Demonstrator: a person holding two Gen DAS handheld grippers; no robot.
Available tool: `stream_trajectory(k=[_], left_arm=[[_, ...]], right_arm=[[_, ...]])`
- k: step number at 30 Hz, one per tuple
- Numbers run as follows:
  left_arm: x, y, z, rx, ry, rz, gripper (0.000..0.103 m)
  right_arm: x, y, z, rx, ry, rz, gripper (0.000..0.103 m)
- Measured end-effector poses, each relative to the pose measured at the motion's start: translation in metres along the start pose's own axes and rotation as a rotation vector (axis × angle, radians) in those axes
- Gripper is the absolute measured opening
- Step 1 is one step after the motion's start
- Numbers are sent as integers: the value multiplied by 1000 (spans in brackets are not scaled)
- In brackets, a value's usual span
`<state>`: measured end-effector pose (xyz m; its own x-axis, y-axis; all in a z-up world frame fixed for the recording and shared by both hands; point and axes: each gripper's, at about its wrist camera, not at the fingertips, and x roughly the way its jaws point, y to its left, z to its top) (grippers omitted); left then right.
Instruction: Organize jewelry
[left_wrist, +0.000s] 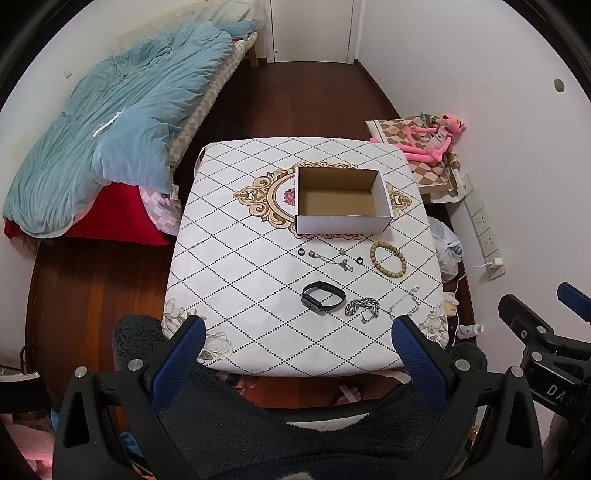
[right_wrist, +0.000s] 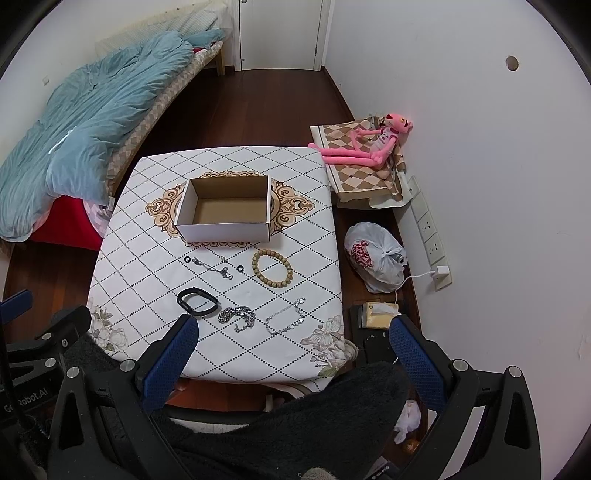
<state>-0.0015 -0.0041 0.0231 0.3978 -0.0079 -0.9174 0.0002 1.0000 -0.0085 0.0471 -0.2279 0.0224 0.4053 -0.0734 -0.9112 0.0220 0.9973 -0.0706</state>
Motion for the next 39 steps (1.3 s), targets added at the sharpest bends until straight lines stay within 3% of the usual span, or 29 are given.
stream_trajectory(k=[39], left_arm=[[-7,2,6,-8,-21,-19,103]], right_arm=[[-9,1,1,-2,-20,-4,103]])
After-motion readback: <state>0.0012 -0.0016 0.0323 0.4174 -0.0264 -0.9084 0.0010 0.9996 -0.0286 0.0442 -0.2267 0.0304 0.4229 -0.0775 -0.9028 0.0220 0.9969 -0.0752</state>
